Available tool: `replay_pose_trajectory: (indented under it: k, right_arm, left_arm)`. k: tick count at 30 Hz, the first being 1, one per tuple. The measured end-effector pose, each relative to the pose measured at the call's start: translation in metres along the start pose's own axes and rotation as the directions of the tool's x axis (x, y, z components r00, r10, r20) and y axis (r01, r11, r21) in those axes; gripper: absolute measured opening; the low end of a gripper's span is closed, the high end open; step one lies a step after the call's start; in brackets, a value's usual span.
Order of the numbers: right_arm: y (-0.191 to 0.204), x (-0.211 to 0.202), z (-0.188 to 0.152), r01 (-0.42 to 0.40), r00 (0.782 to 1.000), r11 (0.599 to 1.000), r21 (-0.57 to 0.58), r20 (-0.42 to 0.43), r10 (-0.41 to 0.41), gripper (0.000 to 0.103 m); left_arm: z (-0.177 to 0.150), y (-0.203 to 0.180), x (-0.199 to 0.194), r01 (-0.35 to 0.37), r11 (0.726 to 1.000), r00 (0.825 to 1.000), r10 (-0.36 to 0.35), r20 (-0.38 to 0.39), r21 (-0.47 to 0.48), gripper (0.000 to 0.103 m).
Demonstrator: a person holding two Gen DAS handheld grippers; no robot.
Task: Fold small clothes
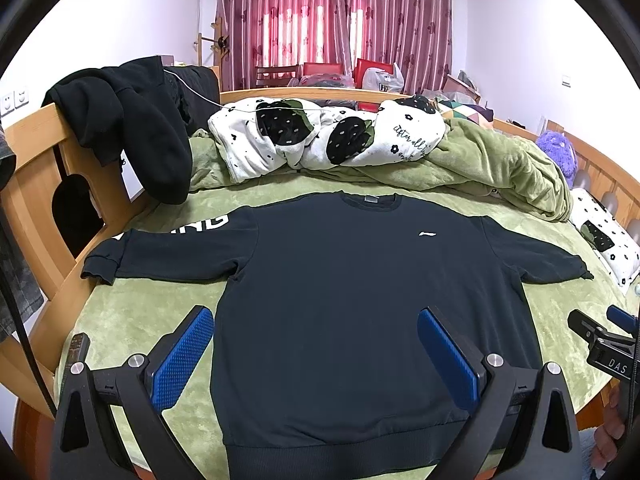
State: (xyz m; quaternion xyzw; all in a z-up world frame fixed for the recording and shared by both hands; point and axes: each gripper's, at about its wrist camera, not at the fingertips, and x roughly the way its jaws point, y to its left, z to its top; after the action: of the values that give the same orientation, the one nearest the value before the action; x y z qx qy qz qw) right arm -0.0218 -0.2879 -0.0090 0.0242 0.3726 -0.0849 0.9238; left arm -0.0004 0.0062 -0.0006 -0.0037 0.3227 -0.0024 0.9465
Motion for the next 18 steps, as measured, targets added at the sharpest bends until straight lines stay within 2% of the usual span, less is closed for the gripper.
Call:
replay_pose_trajectory:
  k: [18]
  right_arm:
    - [-0.0009, 0.0003, 0.0007, -0.002, 1.000, 1.000, 0.002, -0.002, 0.002, 0.103]
  left_arm:
    - [0.0009, 0.0015, -0.0002, 0.003, 1.000, 1.000, -0.003, 0.003, -0.004, 0.102]
